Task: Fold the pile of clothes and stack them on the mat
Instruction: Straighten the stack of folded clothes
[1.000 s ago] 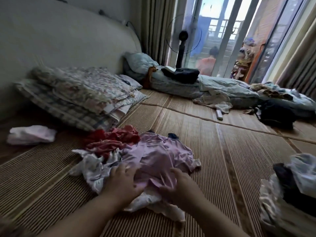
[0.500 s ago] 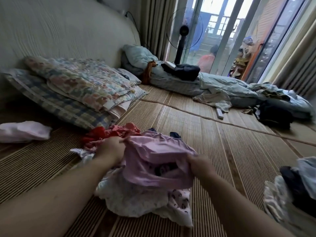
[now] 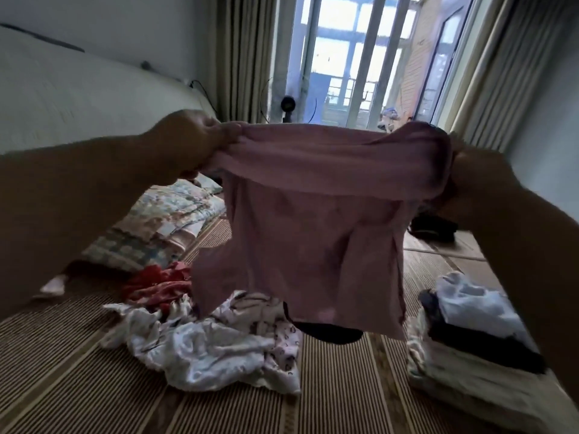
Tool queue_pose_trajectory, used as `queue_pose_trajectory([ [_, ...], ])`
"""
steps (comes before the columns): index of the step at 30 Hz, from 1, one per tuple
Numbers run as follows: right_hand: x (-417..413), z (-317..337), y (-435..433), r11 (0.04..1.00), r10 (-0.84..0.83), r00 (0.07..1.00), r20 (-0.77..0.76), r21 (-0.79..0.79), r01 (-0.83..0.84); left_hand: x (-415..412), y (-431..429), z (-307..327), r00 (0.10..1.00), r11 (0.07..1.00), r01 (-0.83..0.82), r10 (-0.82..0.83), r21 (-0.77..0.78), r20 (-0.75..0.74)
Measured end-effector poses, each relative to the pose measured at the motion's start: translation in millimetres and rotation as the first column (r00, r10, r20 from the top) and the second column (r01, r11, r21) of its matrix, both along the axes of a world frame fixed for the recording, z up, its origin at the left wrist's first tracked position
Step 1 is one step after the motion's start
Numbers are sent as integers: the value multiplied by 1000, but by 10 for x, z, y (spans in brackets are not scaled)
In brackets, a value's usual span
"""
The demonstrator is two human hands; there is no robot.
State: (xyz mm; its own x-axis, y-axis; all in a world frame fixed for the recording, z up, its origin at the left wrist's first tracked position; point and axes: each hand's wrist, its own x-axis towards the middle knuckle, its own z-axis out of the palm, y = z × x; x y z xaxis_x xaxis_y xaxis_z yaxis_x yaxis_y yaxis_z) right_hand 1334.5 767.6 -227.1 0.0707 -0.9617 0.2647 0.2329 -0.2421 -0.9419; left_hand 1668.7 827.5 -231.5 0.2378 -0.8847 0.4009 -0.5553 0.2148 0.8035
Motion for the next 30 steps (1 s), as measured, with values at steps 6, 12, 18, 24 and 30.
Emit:
queue_pose_trajectory([
  [6,-523,30,315,979,184,977,-110,113,-172,-290,157,80,939,987,38,-89,156,333],
  [12,-633,-204,331,970,-16,994,-108,240,41,-564,-107,-196,987,983,-40,12,177,160],
  [18,-739,-294,305,974,-152,988,3,173,149,-657,-187,-203,993,993,-112,113,39,-28],
  [24,-847,-500,699,972,-186,969,-160,116,206,-719,131,-436,975,1000,7,-14,-30,-224],
  [30,-1088,-1715,1207,938,-30,739,-673,235,253,-721,855,-1713,975,940,121,-51,319,-218],
])
